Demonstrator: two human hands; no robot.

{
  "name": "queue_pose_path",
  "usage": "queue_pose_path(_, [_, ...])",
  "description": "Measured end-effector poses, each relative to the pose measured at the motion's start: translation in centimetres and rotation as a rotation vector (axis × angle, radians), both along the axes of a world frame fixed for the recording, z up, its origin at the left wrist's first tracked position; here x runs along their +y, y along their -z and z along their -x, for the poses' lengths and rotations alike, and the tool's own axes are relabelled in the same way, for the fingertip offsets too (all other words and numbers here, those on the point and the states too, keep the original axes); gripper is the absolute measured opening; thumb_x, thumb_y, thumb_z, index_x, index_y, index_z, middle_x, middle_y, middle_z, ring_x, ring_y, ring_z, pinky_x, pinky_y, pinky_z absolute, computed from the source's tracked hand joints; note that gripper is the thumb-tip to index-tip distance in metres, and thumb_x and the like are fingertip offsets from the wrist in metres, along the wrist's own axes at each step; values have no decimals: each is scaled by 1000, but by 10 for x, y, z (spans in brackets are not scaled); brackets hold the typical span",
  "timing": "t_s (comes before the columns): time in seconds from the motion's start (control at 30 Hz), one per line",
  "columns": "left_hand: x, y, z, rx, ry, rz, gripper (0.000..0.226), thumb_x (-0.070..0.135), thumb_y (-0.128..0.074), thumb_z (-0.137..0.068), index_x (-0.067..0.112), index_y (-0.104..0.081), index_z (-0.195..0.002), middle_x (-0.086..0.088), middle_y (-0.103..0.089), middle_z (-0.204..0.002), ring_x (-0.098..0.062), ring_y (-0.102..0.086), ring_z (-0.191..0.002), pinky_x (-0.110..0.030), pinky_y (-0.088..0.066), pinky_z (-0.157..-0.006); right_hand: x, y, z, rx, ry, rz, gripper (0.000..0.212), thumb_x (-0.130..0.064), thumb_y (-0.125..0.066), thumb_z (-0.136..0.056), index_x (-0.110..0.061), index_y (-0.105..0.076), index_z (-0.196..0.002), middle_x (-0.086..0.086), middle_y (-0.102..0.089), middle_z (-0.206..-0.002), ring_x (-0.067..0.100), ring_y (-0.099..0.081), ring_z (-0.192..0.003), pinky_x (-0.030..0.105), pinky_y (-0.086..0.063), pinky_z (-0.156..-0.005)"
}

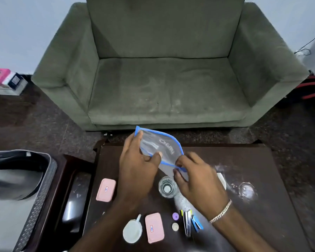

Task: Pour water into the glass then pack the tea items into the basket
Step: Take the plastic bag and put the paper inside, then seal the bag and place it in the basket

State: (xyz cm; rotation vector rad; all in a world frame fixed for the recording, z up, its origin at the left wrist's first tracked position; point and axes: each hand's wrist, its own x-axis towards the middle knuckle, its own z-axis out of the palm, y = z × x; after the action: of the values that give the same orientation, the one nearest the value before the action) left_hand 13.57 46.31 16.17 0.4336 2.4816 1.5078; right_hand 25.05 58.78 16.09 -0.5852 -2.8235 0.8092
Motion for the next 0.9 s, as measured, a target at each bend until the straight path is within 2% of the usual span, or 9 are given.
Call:
queue_pose_path(0.07, [-11,-2,6,61,-41,-120,43,27,-83,-87,28,-65,-126,11,-57,-132,-11,-73,-69,-35,-62,-76,6,-5,8,127,-6,77,8,-13,-69,-86,-14,-64,-92,0,-65,-94,25,-66,-81,43,-55,-72])
queue_pose_path(0.13, [-24,-2,13,136,-59,-225,36,45,-80,-85,36,-59,-112,9,-60,-129,-13,-72,-81,-38,-61,-75,18,-17,15,212,-44,139,11,-7,-69,-85,-15,-63,-88,1,-70,-91,22,-67,-80,41,-54,-74])
queue_pose_path(0.3, [-53,9,49,-37,170,-311,97,64,-86,-67,49,-29,-144,3,-54,-153,-12,-52,-142,-50,-41,-118,72,-60,33,324,-152,446,18,3,-71,-88,-10,-60,-85,2,-66,-76,17,-58,-64,32,-48,-63])
queue_pose_path(0.37, [-50,10,60,-154,308,-356,111,53,-93,-66,49,-23,-151,-3,-68,-140,-21,-61,-136,-54,-43,-117,92,-74,41,382,-188,580,20,8,-70,-88,-7,-58,-85,-4,-63,-72,12,-58,-63,26,-50,-61])
queue_pose_path(0.47, [-31,7,63,-261,402,-428,105,40,-97,-68,47,-30,-149,-5,-76,-126,-27,-74,-115,-46,-60,-95,112,-85,51,468,-189,788,22,5,-71,-84,-13,-59,-88,-5,-65,-73,15,-57,-60,27,-51,-58])
queue_pose_path(0.57, [-11,2,64,-227,346,-530,83,20,-93,-75,41,-43,-138,-10,-78,-118,-26,-77,-106,-38,-63,-85,113,-78,57,525,-143,943,41,-7,-74,-83,-16,-58,-121,-2,-71,-97,18,-66,-82,34,-57,-71])
queue_pose_path(0.63, [-3,0,63,-204,332,-558,79,12,-89,-78,37,-43,-138,-13,-78,-114,-27,-78,-102,-38,-63,-83,107,-61,56,569,-60,1026,72,-16,-80,-83,-25,-43,-145,-8,-72,-103,15,-68,-96,33,-58,-86])
queue_pose_path(0.73, [1,4,57,-199,305,-544,89,5,-87,-80,38,-37,-146,-14,-78,-115,-31,-78,-101,-39,-63,-85,92,-31,46,602,118,1088,110,-27,-89,-74,-42,-19,-157,0,-74,-120,22,-68,-115,36,-55,-98])
queue_pose_path(0.9, [-6,21,35,-242,273,-599,85,-2,-80,-85,43,-41,-146,-10,-72,-132,-32,-70,-121,-52,-59,-100,63,3,29,624,203,1190,121,-13,-90,-72,-62,-12,-150,23,-72,-122,36,-73,-102,45,-59,-89])
